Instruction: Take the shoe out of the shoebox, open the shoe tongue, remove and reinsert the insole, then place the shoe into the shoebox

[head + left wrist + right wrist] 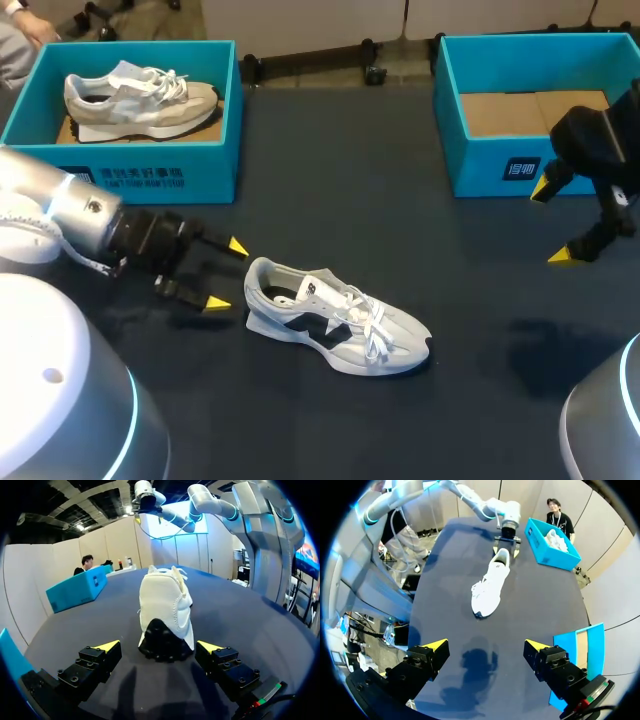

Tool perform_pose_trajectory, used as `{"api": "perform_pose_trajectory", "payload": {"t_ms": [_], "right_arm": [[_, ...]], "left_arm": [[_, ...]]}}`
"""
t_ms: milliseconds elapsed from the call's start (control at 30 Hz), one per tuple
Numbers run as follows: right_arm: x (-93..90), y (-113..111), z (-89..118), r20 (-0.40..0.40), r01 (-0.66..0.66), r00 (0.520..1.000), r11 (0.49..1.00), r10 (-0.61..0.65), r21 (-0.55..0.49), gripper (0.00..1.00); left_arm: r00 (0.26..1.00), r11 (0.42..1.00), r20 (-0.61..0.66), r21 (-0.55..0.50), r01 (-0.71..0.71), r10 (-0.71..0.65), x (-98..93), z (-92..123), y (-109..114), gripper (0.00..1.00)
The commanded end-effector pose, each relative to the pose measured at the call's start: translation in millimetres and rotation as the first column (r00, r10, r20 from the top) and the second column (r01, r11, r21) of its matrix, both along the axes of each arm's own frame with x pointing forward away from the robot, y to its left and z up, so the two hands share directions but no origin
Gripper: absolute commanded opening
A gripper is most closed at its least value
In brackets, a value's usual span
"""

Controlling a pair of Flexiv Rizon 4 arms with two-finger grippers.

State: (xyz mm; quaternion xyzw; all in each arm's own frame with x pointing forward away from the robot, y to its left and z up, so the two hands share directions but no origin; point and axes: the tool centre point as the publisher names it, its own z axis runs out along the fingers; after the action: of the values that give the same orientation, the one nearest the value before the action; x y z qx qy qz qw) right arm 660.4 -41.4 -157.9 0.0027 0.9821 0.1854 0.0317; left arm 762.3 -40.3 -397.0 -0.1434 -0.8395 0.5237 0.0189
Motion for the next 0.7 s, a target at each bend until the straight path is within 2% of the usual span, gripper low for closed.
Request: {"api": "perform_pose_trajectory", "payload": {"t_ms": [33, 700], "right_arm": [[2.5, 1, 0, -0.005, -0.001, 1.0, 1.0, 0.001, -0.003, 1.0], [2.5, 1, 0, -0.005, -0.001, 1.0, 1.0, 0.001, -0.003, 1.0]], "left_arm": [[0.999, 0.999, -0.019, -0.002, 0.039, -0.039, 5.1, -3, -9, 1.0], [0.975, 0.978, -0.078, -0.031, 0.208, -0.21, -1.9, -17, -25, 1.0]]}}
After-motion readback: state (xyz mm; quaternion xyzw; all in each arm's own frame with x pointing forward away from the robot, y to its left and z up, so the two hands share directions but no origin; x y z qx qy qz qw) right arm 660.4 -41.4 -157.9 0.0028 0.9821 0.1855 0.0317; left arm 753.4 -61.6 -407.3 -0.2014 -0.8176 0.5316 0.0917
